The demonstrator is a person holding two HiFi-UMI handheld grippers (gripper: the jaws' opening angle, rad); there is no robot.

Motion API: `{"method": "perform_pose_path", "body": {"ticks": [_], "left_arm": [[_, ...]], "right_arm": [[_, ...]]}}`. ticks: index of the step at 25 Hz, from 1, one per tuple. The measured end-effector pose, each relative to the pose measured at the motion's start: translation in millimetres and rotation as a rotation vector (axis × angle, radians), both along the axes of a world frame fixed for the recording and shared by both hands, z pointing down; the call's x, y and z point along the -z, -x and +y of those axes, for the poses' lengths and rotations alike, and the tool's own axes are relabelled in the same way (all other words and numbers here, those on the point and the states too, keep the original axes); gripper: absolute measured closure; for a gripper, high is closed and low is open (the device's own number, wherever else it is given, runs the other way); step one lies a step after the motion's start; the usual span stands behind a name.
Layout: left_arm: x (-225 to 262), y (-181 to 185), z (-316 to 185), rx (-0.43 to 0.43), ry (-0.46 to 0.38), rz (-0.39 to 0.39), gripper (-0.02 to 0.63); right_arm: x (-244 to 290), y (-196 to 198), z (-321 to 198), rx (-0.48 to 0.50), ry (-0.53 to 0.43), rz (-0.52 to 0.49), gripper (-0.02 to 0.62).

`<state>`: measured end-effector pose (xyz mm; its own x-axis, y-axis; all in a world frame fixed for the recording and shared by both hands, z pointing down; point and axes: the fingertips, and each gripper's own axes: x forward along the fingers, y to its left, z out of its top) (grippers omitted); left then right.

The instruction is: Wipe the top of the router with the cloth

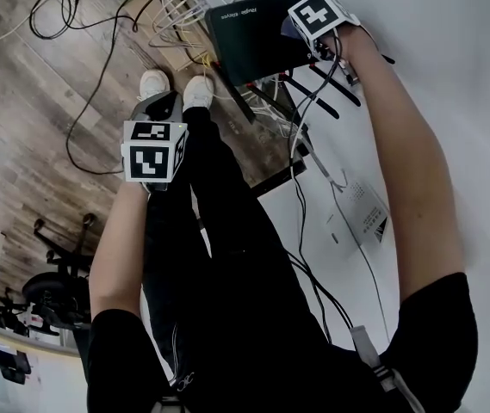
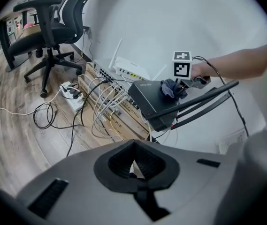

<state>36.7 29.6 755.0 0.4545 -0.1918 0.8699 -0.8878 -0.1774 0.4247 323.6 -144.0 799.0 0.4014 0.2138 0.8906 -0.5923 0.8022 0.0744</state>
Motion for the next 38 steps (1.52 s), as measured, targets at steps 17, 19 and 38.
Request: {"method": "perform_pose_path", "body": {"ticks": [17, 19, 38], "left_arm": [[11, -4, 2, 0.017, -0.013, 0.005, 0.595], [12, -3, 4, 0.018, -0.014, 0.005, 0.595], [22, 7, -2, 0.024, -0.015, 0.001, 0.595]], "right_arm": [[5, 14, 52, 0.183, 0.243, -0.022, 0.551], [7, 19, 57, 0.265, 0.251, -0.015, 0.551], [20, 144, 114, 0.325, 0.328, -0.367, 0.551]]}}
